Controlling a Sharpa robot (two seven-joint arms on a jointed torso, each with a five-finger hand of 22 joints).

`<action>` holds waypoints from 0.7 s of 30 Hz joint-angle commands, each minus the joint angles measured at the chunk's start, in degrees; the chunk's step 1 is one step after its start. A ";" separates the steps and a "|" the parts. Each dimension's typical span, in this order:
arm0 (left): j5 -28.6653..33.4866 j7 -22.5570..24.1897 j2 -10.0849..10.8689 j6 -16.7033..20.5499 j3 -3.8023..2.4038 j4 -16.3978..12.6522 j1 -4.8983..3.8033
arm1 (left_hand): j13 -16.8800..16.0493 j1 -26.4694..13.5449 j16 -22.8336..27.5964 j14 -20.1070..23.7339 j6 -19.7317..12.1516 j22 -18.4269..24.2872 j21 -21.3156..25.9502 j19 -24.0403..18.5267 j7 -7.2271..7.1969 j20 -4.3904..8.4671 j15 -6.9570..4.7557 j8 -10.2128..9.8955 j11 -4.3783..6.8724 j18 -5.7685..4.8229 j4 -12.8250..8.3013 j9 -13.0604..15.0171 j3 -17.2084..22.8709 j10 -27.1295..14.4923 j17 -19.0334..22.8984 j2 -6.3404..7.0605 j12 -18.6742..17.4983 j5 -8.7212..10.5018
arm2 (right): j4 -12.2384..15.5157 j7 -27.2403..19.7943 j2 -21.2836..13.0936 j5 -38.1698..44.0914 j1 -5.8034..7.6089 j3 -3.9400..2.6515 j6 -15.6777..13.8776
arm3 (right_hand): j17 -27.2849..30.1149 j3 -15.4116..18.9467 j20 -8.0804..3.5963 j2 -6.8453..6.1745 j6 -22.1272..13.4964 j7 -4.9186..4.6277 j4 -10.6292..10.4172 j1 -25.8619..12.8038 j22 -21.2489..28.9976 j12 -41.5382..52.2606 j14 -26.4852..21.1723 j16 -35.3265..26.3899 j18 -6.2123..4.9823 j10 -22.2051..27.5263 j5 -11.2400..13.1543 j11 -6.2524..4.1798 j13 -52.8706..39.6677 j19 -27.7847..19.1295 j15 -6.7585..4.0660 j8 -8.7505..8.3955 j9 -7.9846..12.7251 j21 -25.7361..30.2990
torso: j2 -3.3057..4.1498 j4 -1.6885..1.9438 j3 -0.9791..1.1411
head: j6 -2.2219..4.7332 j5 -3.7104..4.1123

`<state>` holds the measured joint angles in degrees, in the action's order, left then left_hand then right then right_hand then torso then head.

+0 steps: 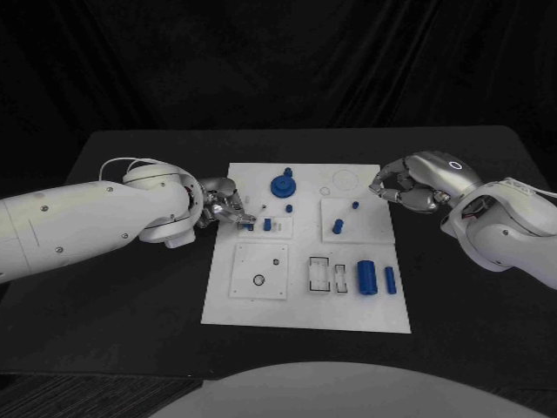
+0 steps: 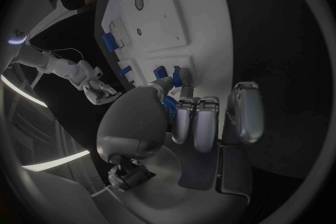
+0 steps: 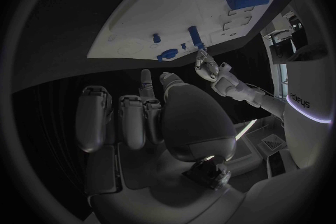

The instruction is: Assemble the parts on the task board

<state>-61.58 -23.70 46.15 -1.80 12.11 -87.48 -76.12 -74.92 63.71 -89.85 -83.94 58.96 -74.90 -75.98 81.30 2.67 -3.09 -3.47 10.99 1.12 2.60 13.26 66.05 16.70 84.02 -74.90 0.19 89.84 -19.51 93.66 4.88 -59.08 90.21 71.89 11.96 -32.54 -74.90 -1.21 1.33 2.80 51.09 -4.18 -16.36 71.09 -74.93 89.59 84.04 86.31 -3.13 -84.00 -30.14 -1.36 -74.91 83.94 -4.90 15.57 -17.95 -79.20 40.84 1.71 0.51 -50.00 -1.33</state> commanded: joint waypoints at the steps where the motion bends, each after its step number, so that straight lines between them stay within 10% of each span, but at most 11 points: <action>1: 0.05 0.00 -0.20 -0.95 0.05 -0.03 0.09 | -15.08 0.45 -0.15 -6.06 0.22 -10.56 0.07 -0.07 -0.32 0.10 -0.05 0.09 0.12 0.84 -0.32 0.05 -0.14 5.98 -15.10 0.03 0.16 -0.16 | 0.03 0.63 0.00 0.11 -0.15 -0.03 -0.49 | -8.74 -0.47 0.14 -0.14 0.45 0.11 0.03 0.62 -11.74 -0.19 4.67 -0.33 0.60 -5.53 -0.20 -0.07 -14.39 1.71 -0.03 -0.37 0.07 0.28 | 0.03 0.02 0.03 | 0.00 -0.03; 15: 0.05 -0.35 -0.34 -2.08 0.06 0.09 0.09 | -15.08 -0.05 -0.15 -6.06 0.25 -10.51 0.21 -0.15 -0.21 0.11 -0.03 0.09 0.04 0.87 0.15 0.00 -0.67 5.98 -15.10 0.15 0.16 0.78 | 0.09 0.64 -0.05 0.11 -0.16 -0.03 -0.61 | -8.74 -0.47 0.14 -0.14 0.45 0.11 0.03 0.62 -11.74 -0.19 4.67 -0.33 0.60 -5.53 -0.20 -0.07 -14.39 1.71 -0.03 -0.37 0.07 0.28 | 0.00 0.01 0.04 | 0.00 0.02; 21: 0.05 -0.53 -0.30 -2.19 0.07 0.09 0.09 | -15.08 -1.67 -0.15 -6.06 0.48 -10.52 0.18 -0.11 -0.03 0.01 0.11 0.11 -0.11 0.84 2.18 -0.22 -2.92 5.98 -15.10 0.08 0.16 7.61 | 0.12 0.65 -0.10 0.11 -0.16 -0.03 -0.63 | -8.73 -0.51 0.14 -0.21 0.48 0.10 0.01 0.61 -11.73 -0.21 4.67 -0.34 0.59 -5.52 -0.39 -0.06 -14.36 1.70 -0.03 -0.40 0.08 0.31 | 0.00 0.01 0.03 | 0.00 0.08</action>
<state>-61.63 -24.00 45.96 -2.45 12.00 -87.29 -76.16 -74.92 62.45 -89.85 -83.94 58.97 -74.90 -75.98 81.30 2.66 -3.09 -3.47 11.10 1.12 2.60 15.48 65.88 14.14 84.02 -74.90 0.29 89.84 -12.45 93.69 4.89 -59.12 90.21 71.87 11.96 -32.55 -74.90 -1.53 1.34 2.55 51.09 -4.18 -16.35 71.33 -74.91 89.59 84.04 86.30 -3.13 -84.00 -30.14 -1.36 -74.91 83.94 -4.90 15.34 -17.94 -79.20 40.84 1.73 0.53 -50.00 -1.30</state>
